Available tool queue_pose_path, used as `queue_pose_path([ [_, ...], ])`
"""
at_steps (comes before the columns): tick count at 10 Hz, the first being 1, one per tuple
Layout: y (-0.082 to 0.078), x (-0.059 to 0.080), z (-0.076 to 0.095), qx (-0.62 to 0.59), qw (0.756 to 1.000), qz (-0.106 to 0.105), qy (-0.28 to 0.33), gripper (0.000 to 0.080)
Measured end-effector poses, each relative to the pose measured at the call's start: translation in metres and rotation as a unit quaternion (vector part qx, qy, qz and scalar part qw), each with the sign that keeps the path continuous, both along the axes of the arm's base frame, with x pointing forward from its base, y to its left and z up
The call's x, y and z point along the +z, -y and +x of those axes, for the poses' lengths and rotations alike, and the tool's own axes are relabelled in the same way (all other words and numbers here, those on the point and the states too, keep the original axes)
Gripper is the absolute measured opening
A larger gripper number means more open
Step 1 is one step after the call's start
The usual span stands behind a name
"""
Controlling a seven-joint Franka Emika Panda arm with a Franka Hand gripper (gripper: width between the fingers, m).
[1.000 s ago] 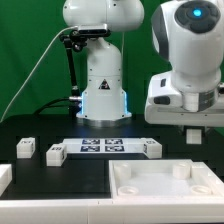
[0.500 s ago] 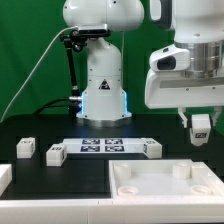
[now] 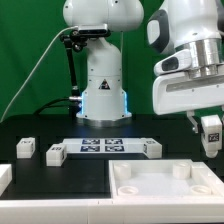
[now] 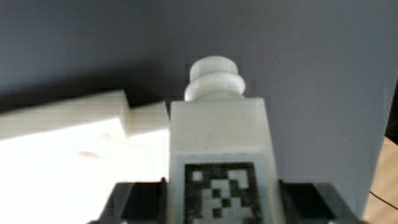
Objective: Assemble one leg
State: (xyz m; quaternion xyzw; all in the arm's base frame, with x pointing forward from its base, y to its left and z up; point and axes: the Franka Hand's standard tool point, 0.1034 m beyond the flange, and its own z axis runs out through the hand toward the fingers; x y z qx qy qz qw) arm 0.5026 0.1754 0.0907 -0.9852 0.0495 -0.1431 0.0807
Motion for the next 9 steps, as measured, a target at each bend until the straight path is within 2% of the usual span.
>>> queue_pose_path([
  [1, 0.008, 0.010, 0.012, 0.027, 1.000, -0.014, -0.007, 0.0291],
  [2, 0.010, 0.021, 0.026, 0.035, 0.999, -0.016, 0.004, 0.0291],
  [3, 0.009, 0.024, 0.034, 0.040, 0.999, -0.017, 0.009, 0.0291],
  [7, 0.011, 0.021, 0.031, 0.042, 0.999, -0.019, 0.006, 0.0291],
  [9, 0.033, 0.021, 0.055, 0.096, 0.994, -0.046, 0.024, 0.0291],
])
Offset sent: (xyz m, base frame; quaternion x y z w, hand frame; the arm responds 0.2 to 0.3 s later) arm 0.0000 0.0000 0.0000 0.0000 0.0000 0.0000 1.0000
